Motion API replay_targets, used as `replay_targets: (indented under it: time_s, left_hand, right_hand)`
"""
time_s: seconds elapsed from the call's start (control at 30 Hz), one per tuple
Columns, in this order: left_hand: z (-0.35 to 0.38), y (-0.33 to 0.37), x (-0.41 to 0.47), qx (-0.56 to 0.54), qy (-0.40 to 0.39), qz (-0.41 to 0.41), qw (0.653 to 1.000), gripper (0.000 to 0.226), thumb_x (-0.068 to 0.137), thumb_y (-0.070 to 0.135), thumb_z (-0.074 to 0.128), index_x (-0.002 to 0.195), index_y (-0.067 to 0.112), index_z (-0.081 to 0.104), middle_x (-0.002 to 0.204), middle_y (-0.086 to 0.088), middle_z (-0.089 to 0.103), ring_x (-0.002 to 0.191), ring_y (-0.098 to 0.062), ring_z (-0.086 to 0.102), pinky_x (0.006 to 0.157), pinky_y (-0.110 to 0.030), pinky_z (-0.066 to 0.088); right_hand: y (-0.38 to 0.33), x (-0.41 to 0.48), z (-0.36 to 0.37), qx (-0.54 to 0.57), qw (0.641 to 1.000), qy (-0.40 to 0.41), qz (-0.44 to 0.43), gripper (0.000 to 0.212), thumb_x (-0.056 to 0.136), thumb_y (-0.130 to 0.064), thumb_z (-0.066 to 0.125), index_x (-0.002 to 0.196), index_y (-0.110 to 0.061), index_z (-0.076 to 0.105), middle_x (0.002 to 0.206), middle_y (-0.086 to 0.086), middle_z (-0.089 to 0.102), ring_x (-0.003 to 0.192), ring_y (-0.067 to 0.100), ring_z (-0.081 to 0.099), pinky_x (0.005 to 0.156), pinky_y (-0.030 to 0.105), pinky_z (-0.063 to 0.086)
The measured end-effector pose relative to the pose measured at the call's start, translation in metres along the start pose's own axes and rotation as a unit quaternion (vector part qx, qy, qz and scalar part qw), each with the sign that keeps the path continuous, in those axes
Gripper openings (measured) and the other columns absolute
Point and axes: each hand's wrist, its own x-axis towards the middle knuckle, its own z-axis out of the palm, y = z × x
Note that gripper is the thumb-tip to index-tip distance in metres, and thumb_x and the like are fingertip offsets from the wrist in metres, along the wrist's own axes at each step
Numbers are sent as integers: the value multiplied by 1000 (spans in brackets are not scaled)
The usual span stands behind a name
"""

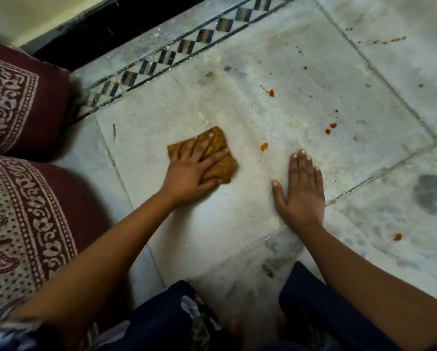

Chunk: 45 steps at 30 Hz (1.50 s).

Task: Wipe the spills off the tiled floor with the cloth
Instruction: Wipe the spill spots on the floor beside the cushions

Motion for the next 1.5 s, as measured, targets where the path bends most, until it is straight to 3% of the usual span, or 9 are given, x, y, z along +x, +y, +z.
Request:
replay_targets:
  time_s: [0.23, 0.37, 0.57, 0.7, 0.83, 1.0, 1.17, 1.37, 1.5]
  left_hand:
    - [-36, -56, 59, -62, -44, -235, 969, 71, 80, 71, 45, 143, 50, 19, 159, -3, 4, 140, -41, 14, 108, -59, 15]
    - [-40, -2, 107, -42, -67, -176, 981, 67, 81, 67, 47, 142, 47, 25, 159, -4, 5, 139, -39, 15, 107, -57, 18]
    - [-6, 37, 32, 0, -7, 27, 1000, 68, 75, 69, 31, 139, 49, 32, 158, -2, 16, 139, -39, 20, 106, -57, 15]
    - [-11, -4, 36, -17, 4, -99, 995, 73, 72, 72, 26, 140, 48, 30, 158, -1, 17, 142, -37, 16, 108, -55, 11]
    - [-29, -16, 115, -66, -5, -199, 978, 68, 81, 69, 40, 143, 46, 23, 159, 2, 7, 142, -37, 12, 110, -56, 13]
    - [-21, 22, 163, -61, 31, -184, 981, 67, 80, 69, 38, 141, 43, 30, 159, 1, 11, 142, -36, 11, 111, -56, 6]
    - [-18, 10, 123, -20, 32, -41, 998, 71, 78, 70, 27, 144, 43, 24, 155, -7, 25, 141, -34, 19, 112, -52, 8]
    - [-44, -28, 199, -96, 57, -222, 969, 93, 80, 63, 52, 150, 30, 0, 155, -6, 25, 141, -32, 20, 109, -54, 14]
    - [-48, 6, 242, -59, 6, -188, 980, 87, 81, 73, 38, 150, 30, 9, 159, -5, 5, 145, -32, 6, 113, -57, 3]
  right_hand:
    - [0, -1, 0, -5, 1000, -4, 3, 71, 93, -49, 22, 149, -5, 14, 157, 13, 13, 145, 23, 9, 118, 35, 2]
    - [-1, -1, -2, -2, 1000, -11, 3, 70, 93, -48, 20, 149, -6, 13, 157, 12, 11, 145, 22, 8, 118, 34, 1]
    - [35, 9, -18, -12, 999, 17, 29, 71, 92, -46, 19, 149, -5, 13, 157, 14, 11, 145, 24, 8, 117, 35, 1]
    - [62, 25, -29, -36, 994, 38, 97, 76, 89, -49, 13, 148, -1, 9, 156, 18, 8, 145, 27, 6, 117, 37, 0]
    - [63, 37, -23, -38, 993, 34, 106, 78, 89, -51, 11, 148, 0, 6, 156, 18, 6, 145, 28, 4, 117, 36, -2]
    - [64, 58, -16, -13, 990, 38, 135, 75, 90, -49, 10, 148, -1, 8, 157, 16, 7, 145, 26, 5, 117, 37, -1]
    - [62, 59, -12, -22, 988, 44, 146, 72, 93, -45, 18, 147, 1, 12, 155, 18, 13, 144, 28, 12, 117, 37, 2]
    - [62, 59, -14, -22, 987, 41, 152, 70, 93, -44, 21, 148, 0, 12, 156, 18, 13, 144, 28, 12, 117, 36, 1]
    - [60, 60, -16, -23, 987, 36, 154, 70, 93, -44, 21, 148, -1, 11, 156, 17, 12, 144, 28, 12, 117, 36, 2]
